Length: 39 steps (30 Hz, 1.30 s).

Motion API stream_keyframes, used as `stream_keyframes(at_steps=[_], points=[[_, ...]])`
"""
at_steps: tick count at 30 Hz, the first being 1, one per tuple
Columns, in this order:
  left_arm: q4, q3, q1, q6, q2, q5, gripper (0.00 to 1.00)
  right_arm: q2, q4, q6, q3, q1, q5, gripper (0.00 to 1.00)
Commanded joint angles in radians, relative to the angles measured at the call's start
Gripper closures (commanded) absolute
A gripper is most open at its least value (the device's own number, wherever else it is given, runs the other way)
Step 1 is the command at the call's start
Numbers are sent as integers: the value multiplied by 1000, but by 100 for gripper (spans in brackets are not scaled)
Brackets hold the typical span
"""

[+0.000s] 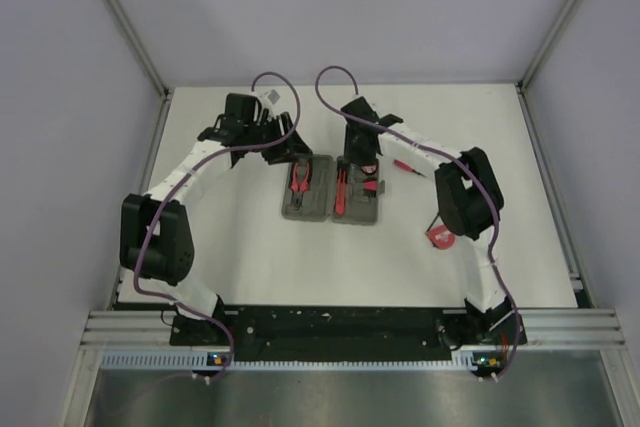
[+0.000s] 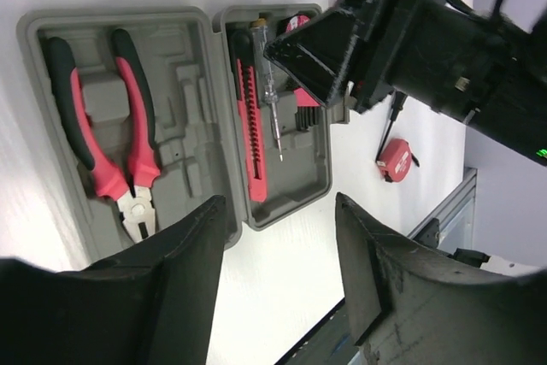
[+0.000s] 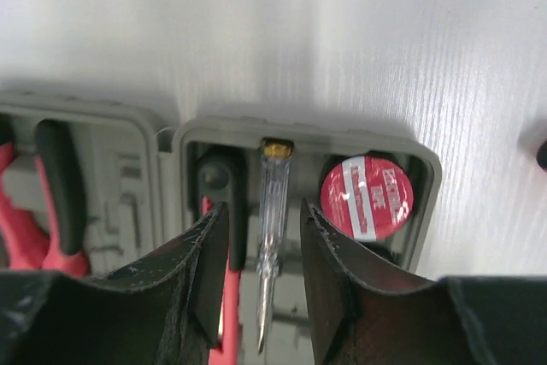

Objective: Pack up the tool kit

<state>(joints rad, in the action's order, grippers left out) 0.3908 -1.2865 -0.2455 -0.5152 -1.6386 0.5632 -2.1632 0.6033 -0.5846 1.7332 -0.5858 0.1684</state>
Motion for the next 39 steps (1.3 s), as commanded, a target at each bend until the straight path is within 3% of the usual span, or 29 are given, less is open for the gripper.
stream_keyframes(at_steps=[1, 6, 10, 16, 26, 39], points=[[-96, -43, -15, -34, -43, 67, 45, 170, -19, -7, -35, -2, -38, 62], [-167, -112, -61, -85, -150, 125, 60, 256, -46, -17, -161, -2, -79, 69], [-230, -190, -106, -132, -257, 155, 70, 311, -83, -43, -293, -2, -110, 80], [-189, -322, -175, -99, -394, 74, 79, 374, -210, -58, -441, -19, -205, 84], [-150, -339, -213, -57, -506, 32, 84, 391, -278, -126, -511, -22, -225, 88], [-119, -349, -230, -37, -587, -16, 86, 336, -281, -112, -475, -45, -242, 87]])
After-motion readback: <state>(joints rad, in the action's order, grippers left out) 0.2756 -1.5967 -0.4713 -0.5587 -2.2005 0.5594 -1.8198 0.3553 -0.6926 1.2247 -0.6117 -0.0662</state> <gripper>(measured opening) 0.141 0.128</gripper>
